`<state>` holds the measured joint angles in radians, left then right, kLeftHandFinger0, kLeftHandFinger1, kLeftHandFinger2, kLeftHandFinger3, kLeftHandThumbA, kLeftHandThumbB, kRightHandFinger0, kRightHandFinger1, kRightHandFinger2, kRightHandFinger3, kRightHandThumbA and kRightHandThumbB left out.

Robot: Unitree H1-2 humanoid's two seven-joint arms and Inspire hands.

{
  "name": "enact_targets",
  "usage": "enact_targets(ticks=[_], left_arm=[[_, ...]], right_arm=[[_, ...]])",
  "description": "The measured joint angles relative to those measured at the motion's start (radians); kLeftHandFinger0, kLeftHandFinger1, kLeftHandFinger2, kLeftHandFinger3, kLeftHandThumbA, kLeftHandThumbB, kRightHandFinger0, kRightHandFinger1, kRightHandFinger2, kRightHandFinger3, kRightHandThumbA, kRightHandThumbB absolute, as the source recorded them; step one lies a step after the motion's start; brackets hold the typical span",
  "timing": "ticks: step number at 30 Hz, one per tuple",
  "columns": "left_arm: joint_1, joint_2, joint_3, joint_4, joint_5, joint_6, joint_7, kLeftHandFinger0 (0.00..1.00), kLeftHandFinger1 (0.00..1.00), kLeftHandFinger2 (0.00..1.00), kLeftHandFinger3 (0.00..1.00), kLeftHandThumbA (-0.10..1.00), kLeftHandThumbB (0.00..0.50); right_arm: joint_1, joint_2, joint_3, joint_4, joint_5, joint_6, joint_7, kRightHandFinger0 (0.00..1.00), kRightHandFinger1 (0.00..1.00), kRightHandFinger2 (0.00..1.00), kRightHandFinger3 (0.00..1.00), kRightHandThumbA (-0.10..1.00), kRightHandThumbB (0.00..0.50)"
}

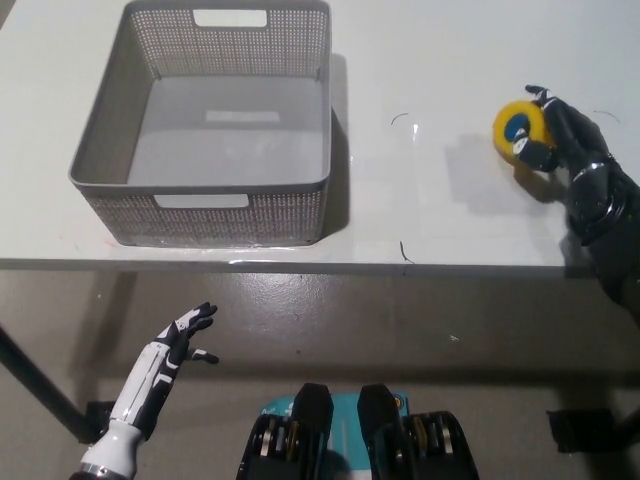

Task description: Use the right hand to pick up a yellow duck toy and place it into a container on the left hand side

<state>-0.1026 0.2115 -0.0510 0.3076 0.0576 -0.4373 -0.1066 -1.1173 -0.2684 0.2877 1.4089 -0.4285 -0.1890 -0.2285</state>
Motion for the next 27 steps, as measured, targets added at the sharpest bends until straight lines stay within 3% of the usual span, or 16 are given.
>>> enact_targets(ticks=[4,6,11,13,15,17,23,27], left_arm=[[0.000,0.000,0.000,0.006,0.000,0.000,0.000,0.58,0.86,0.96,0.98,1.00,0.500],[0.000,0.000,0.000,0.006,0.000,0.000,0.000,0.57,0.85,0.93,0.96,1.00,0.500],[0.000,0.000,0.000,0.006,-0.003,0.000,0.000,0.54,0.81,0.90,0.94,1.00,0.500],[0.000,0.000,0.000,0.006,-0.004,0.000,0.000,0.53,0.81,0.90,0.94,1.00,0.500],[0.001,0.000,0.000,0.005,-0.005,0.001,0.000,0.52,0.79,0.89,0.93,1.00,0.500],[0.003,0.000,0.000,0.004,-0.005,0.001,0.000,0.51,0.78,0.88,0.92,1.00,0.500],[0.014,0.000,0.000,0.003,-0.005,0.002,0.000,0.50,0.76,0.86,0.91,1.00,0.500],[0.024,-0.001,-0.001,0.001,-0.005,0.003,0.000,0.50,0.75,0.85,0.89,1.00,0.500]], right_arm=[[-0.037,0.000,-0.010,-0.012,0.005,-0.037,-0.033,0.02,0.45,0.82,0.91,-0.10,0.128],[-0.065,0.000,-0.016,-0.016,0.006,-0.049,-0.041,0.00,0.39,0.75,0.86,-0.10,0.133],[-0.134,0.000,-0.036,-0.037,0.016,-0.072,-0.051,0.00,0.37,0.78,0.88,-0.10,0.135],[-0.159,0.001,-0.041,-0.046,0.019,-0.075,-0.056,0.00,0.38,0.81,0.89,-0.10,0.135],[-0.172,0.002,-0.046,-0.057,0.022,-0.076,-0.059,0.01,0.46,0.88,1.00,-0.10,0.129],[-0.177,0.002,-0.053,-0.074,0.025,-0.076,-0.060,0.00,0.50,0.91,1.00,-0.10,0.118],[-0.189,0.010,-0.067,-0.105,0.027,-0.076,-0.063,0.00,0.44,0.80,0.88,-0.10,0.146],[-0.209,0.043,-0.082,-0.115,0.032,-0.076,-0.064,0.00,0.35,0.74,0.86,-0.10,0.122]])
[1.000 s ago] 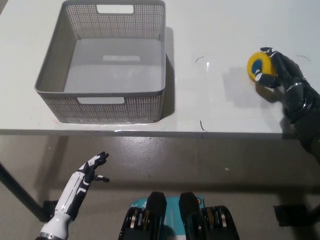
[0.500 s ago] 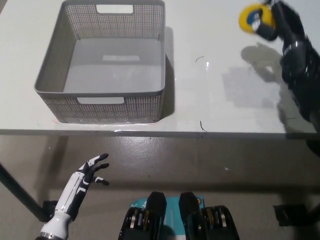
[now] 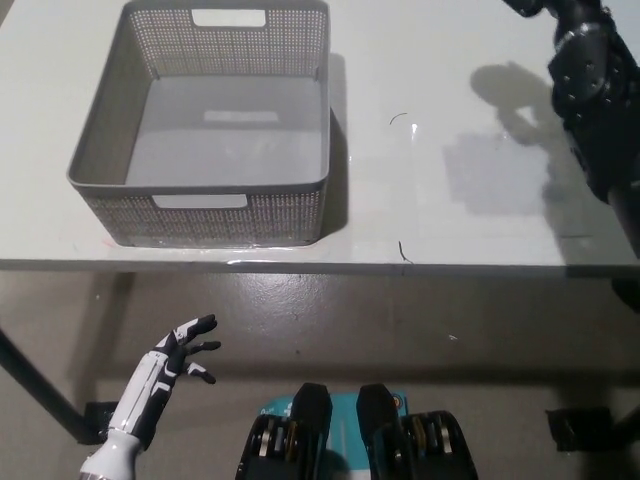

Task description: Use the right hand to pick up a yellow duck toy and place it into a container on the left hand side

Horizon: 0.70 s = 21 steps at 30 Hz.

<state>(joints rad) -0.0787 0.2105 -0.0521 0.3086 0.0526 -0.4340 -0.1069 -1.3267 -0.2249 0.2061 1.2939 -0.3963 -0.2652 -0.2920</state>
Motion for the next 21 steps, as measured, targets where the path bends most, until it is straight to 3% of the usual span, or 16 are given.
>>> enact_targets(ticks=[3,5,13,14,15,16,17,21], left_arm=[[0.007,-0.001,-0.002,-0.005,0.000,0.000,0.000,0.49,0.75,0.85,0.90,1.00,0.500],[0.013,-0.001,-0.004,-0.010,0.001,0.001,0.000,0.49,0.75,0.86,0.91,1.00,0.500],[0.035,-0.005,-0.013,-0.029,0.007,0.011,-0.004,0.47,0.72,0.83,0.86,1.00,0.500],[0.033,-0.006,-0.015,-0.030,0.007,0.017,-0.006,0.47,0.72,0.83,0.86,1.00,0.500],[0.032,-0.007,-0.015,-0.030,0.007,0.019,-0.007,0.47,0.72,0.83,0.86,1.00,0.500],[0.031,-0.007,-0.016,-0.030,0.007,0.021,-0.007,0.47,0.72,0.83,0.86,1.00,0.500],[0.028,-0.008,-0.018,-0.030,0.007,0.021,-0.009,0.47,0.72,0.83,0.86,1.00,0.500],[0.006,-0.009,-0.030,-0.027,0.009,0.021,-0.017,0.48,0.74,0.85,0.86,1.00,0.500]], right_arm=[[-0.016,0.051,-0.008,-0.006,0.007,0.000,-0.006,0.00,0.34,0.73,0.86,-0.10,0.137],[-0.019,0.075,-0.010,-0.012,0.012,0.000,-0.008,0.00,0.37,0.77,0.90,-0.10,0.151],[-0.024,0.209,-0.016,-0.018,0.028,0.001,-0.022,0.02,0.47,0.83,1.00,-0.10,0.130],[-0.031,0.239,-0.016,-0.018,0.030,0.002,-0.024,0.04,0.51,0.86,1.00,-0.10,0.130],[-0.033,0.246,-0.016,-0.018,0.030,0.002,-0.024,0.00,0.40,0.81,0.98,-0.10,0.122],[-0.036,0.254,-0.016,-0.018,0.031,0.003,-0.024,0.00,0.39,0.82,0.96,-0.10,0.124],[-0.042,0.270,-0.016,-0.018,0.031,0.003,-0.025,0.00,0.40,0.86,0.95,-0.10,0.124],[-0.068,0.317,-0.022,-0.018,0.038,0.006,-0.025,0.00,0.42,0.82,0.89,-0.10,0.137]])
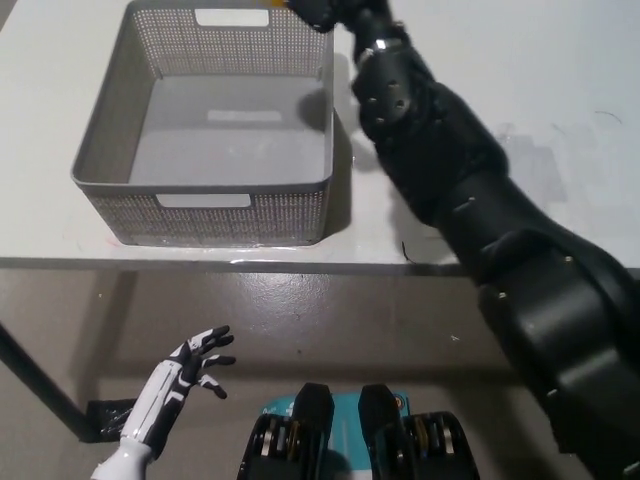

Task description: Use the right hand to pick up a yellow duck toy and place it into a container on the left hand side

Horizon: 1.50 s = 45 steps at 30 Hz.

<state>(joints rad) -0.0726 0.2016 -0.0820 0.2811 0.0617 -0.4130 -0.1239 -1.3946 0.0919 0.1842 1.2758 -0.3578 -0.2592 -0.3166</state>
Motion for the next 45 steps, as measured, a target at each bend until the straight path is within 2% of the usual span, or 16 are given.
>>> enact_targets(ticks=[4,8,9,10,11,12,13,14,17,28,29,30,31,32,37,45], left_arm=[[-0.011,-0.002,-0.010,0.000,0.001,0.000,-0.004,0.48,0.75,0.86,0.86,1.00,0.500],[-0.014,-0.002,-0.022,0.000,0.006,0.000,-0.005,0.47,0.75,0.85,0.86,1.00,0.500],[-0.014,-0.002,-0.024,0.000,0.007,0.000,-0.005,0.47,0.74,0.85,0.86,1.00,0.500],[-0.015,-0.002,-0.026,0.000,0.007,0.000,-0.005,0.46,0.74,0.84,0.85,1.00,0.500],[-0.016,-0.002,-0.028,0.000,0.007,0.001,-0.005,0.46,0.74,0.84,0.85,1.00,0.500],[-0.016,-0.002,-0.029,-0.001,0.007,0.001,-0.005,0.46,0.74,0.83,0.85,1.00,0.500],[-0.017,-0.002,-0.029,-0.001,0.007,0.002,-0.005,0.47,0.74,0.83,0.85,1.00,0.500],[-0.018,-0.002,-0.030,-0.002,0.007,0.003,-0.005,0.47,0.74,0.83,0.84,1.00,0.500],[-0.020,-0.002,-0.031,-0.004,0.007,0.005,-0.007,0.48,0.74,0.83,0.84,1.00,0.500],[-0.025,-0.002,-0.033,-0.015,0.007,0.018,-0.007,0.51,0.76,0.85,0.86,1.00,0.500],[-0.025,-0.002,-0.033,-0.015,0.007,0.020,-0.007,0.51,0.76,0.85,0.86,1.00,0.500],[-0.025,-0.002,-0.033,-0.015,0.007,0.021,-0.007,0.51,0.76,0.86,0.87,1.00,0.500],[-0.025,-0.003,-0.033,-0.014,0.007,0.022,-0.007,0.50,0.75,0.86,0.88,1.00,0.500],[-0.025,-0.003,-0.034,-0.014,0.007,0.023,-0.007,0.50,0.75,0.86,0.88,1.00,0.500],[-0.025,-0.003,-0.034,-0.010,0.007,0.024,-0.006,0.47,0.73,0.84,0.87,1.00,0.500],[-0.024,-0.003,-0.035,0.001,0.008,0.025,-0.006,0.47,0.73,0.83,0.86,1.00,0.500]], right_arm=[[-0.003,0.027,0.000,0.002,0.001,0.000,-0.001,0.00,0.32,0.69,0.79,-0.10,0.142],[-0.003,0.053,-0.004,0.012,0.013,0.000,0.000,0.01,0.36,0.72,0.81,-0.10,0.184],[-0.003,0.056,-0.004,0.014,0.015,0.000,0.000,0.23,0.56,0.85,0.96,0.09,0.207],[-0.003,0.061,-0.004,0.016,0.018,0.001,0.000,0.60,0.98,1.00,1.00,0.45,0.331],[-0.003,0.065,-0.004,0.016,0.020,0.007,0.002,0.78,1.00,1.00,1.00,0.49,0.321],[-0.003,0.066,-0.004,0.016,0.022,0.013,0.010,1.00,1.00,1.00,1.00,0.73,0.407],[-0.003,0.066,-0.004,0.016,0.023,0.018,0.019,1.00,1.00,1.00,1.00,0.78,0.422],[-0.003,0.063,0.000,0.014,0.024,0.025,0.040,1.00,1.00,1.00,1.00,0.89,0.483],[-0.002,0.052,0.011,0.002,0.025,0.038,0.091,1.00,1.00,1.00,1.00,1.00,0.500],[0.062,-0.024,0.043,-0.213,0.027,0.088,0.225,1.00,1.00,1.00,1.00,1.00,0.432],[0.077,-0.029,0.041,-0.246,0.029,0.096,0.232,1.00,1.00,1.00,1.00,1.00,0.388],[0.086,-0.033,0.040,-0.267,0.031,0.100,0.238,1.00,1.00,1.00,1.00,1.00,0.403],[0.109,-0.040,0.036,-0.317,0.034,0.112,0.248,1.00,1.00,1.00,1.00,1.00,0.477],[0.122,-0.045,0.032,-0.348,0.037,0.118,0.255,1.00,1.00,1.00,1.00,1.00,0.391],[0.192,-0.071,0.006,-0.508,0.043,0.144,0.272,1.00,1.00,1.00,1.00,1.00,0.336],[0.316,-0.151,-0.050,-0.759,0.057,0.197,0.295,1.00,1.00,1.00,1.00,0.98,0.374]])
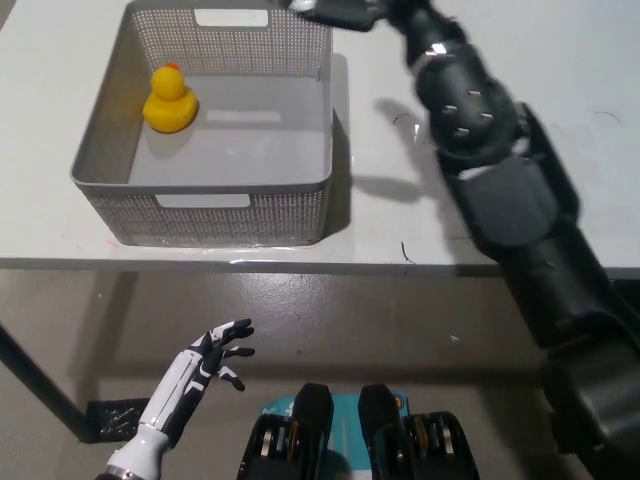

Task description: Use the right hand to pick up a yellow duck toy and place it into a container on the left hand side

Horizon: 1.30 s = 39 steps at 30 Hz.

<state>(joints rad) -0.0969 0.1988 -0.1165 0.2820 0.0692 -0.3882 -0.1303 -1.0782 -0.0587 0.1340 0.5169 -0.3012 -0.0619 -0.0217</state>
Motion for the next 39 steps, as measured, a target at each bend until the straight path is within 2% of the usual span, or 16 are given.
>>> enact_targets(ticks=[1,3,4,9,12,14,15,16,17,18,19,21,23,25,30,39], left_arm=[[0.000,0.000,0.000,0.000,0.000,0.000,0.000,0.47,0.73,0.83,0.86,1.00,0.500],[0.000,0.000,0.000,0.001,0.000,0.001,0.000,0.47,0.73,0.84,0.86,1.00,0.500],[0.000,0.000,0.000,0.001,0.000,0.001,0.000,0.47,0.74,0.85,0.87,1.00,0.500],[0.000,0.000,0.000,0.002,0.000,0.002,0.000,0.47,0.72,0.84,0.90,1.00,0.500],[0.000,0.000,0.000,0.003,0.000,0.002,0.000,0.52,0.75,0.86,0.97,1.00,0.500],[-0.001,0.000,0.000,0.004,0.000,0.002,0.000,0.57,0.79,0.89,1.00,1.00,0.500],[-0.001,-0.001,0.000,0.004,0.000,0.002,0.000,0.63,0.84,0.92,1.00,1.00,0.500],[-0.001,0.000,0.000,0.005,0.000,0.002,0.000,0.66,0.87,0.94,1.00,1.00,0.500],[-0.001,-0.001,0.000,0.005,0.000,0.002,0.000,0.68,0.90,0.96,1.00,1.00,0.500],[-0.001,-0.001,0.000,0.005,0.000,0.002,0.000,0.75,0.97,1.00,1.00,1.00,0.500],[-0.001,-0.001,0.001,0.007,-0.001,0.002,0.000,0.76,0.98,1.00,1.00,1.00,0.500],[-0.002,-0.001,0.001,0.009,-0.002,0.002,0.000,0.92,1.00,1.00,1.00,1.00,0.500],[-0.003,-0.001,0.001,0.010,-0.003,0.002,0.000,0.99,1.00,1.00,1.00,1.00,0.500],[-0.006,-0.001,0.003,0.013,-0.007,0.002,0.000,1.00,1.00,1.00,1.00,1.00,0.500],[-0.042,0.000,0.030,0.019,-0.033,-0.003,0.000,1.00,1.00,1.00,1.00,1.00,0.500],[-0.106,-0.001,0.098,0.007,-0.085,-0.011,0.000,1.00,1.00,1.00,1.00,1.00,0.500]], right_arm=[[0.010,-0.007,-0.004,-0.014,0.002,0.003,0.001,1.00,1.00,1.00,1.00,0.95,0.412],[0.054,-0.038,-0.027,-0.084,0.012,0.022,0.005,1.00,1.00,1.00,1.00,0.96,0.406],[0.077,-0.055,-0.042,-0.120,0.019,0.031,0.006,1.00,1.00,1.00,1.00,0.98,0.368],[0.178,-0.121,-0.094,-0.258,0.055,0.069,0.009,1.00,1.00,1.00,1.00,1.00,0.314],[0.235,-0.150,-0.114,-0.322,0.076,0.082,0.010,1.00,1.00,1.00,1.00,0.94,0.428],[0.309,-0.175,-0.127,-0.392,0.098,0.093,0.009,1.00,1.00,1.00,1.00,0.93,0.405],[0.338,-0.180,-0.131,-0.423,0.107,0.096,0.009,1.00,1.00,1.00,1.00,0.91,0.334],[0.360,-0.183,-0.132,-0.440,0.113,0.099,0.009,1.00,1.00,1.00,1.00,0.96,0.402],[0.397,-0.187,-0.133,-0.479,0.127,0.104,0.009,1.00,1.00,1.00,1.00,0.96,0.409],[0.417,-0.188,-0.133,-0.497,0.133,0.105,0.009,1.00,1.00,1.00,1.00,0.93,0.367],[0.477,-0.188,-0.133,-0.547,0.148,0.111,0.009,1.00,1.00,1.00,1.00,0.93,0.365],[0.558,-0.186,-0.131,-0.613,0.174,0.116,0.009,1.00,1.00,1.00,1.00,1.00,0.304],[0.603,-0.184,-0.128,-0.653,0.186,0.117,0.010,1.00,1.00,1.00,1.00,1.00,0.326],[0.703,-0.176,-0.116,-0.734,0.214,0.118,0.013,1.00,1.00,1.00,1.00,1.00,0.270],[0.962,-0.147,-0.050,-0.887,0.305,0.087,0.048,1.00,1.00,1.00,1.00,1.00,0.266],[1.085,-0.017,0.023,-0.647,0.460,0.010,0.154,1.00,1.00,1.00,1.00,1.00,0.201]])
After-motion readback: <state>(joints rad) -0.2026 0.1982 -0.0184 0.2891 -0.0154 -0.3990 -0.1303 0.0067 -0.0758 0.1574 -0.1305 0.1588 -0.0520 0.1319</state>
